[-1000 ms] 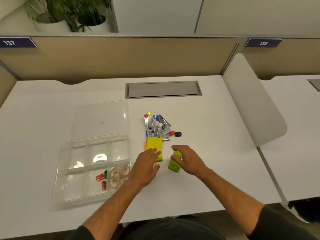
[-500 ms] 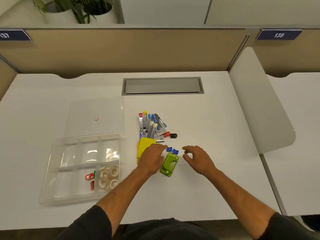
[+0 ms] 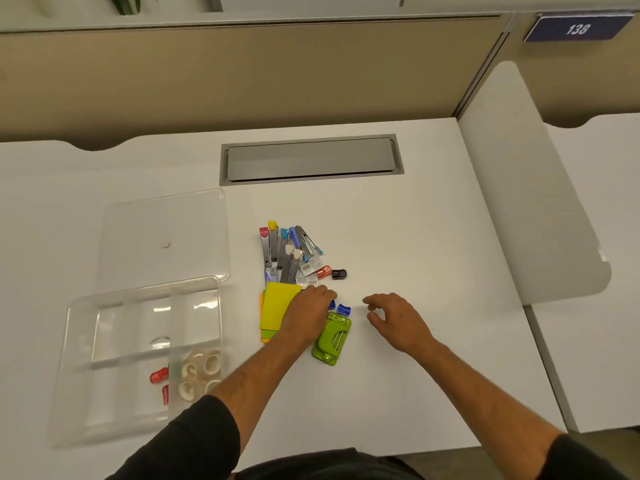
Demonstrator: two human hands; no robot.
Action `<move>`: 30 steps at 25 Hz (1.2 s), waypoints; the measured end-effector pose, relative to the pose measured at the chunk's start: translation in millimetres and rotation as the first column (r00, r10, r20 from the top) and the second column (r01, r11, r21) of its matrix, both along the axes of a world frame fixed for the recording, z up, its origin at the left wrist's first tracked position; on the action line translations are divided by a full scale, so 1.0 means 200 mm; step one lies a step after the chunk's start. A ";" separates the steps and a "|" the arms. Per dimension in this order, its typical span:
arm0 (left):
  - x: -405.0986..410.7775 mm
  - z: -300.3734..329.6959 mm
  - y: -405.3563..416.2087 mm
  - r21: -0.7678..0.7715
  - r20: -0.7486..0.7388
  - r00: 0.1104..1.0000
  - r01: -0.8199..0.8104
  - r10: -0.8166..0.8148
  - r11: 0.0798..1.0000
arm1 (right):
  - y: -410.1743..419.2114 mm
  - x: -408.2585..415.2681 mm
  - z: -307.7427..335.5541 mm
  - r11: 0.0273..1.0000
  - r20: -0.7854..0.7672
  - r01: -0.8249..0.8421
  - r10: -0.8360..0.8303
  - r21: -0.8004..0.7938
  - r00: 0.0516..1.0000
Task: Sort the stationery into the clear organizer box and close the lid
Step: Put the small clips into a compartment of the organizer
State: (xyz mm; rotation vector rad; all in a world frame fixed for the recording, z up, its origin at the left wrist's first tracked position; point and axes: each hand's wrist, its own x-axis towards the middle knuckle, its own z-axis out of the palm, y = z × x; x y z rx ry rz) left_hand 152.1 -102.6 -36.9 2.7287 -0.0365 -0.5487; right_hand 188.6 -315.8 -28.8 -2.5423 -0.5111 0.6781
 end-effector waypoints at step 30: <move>-0.14 0.08 0.22 -0.204 0.124 0.951 -0.256 0.284 0.945 | 0.44 0.29 -0.07 0.980 0.142 -0.122 0.144 -0.154 0.979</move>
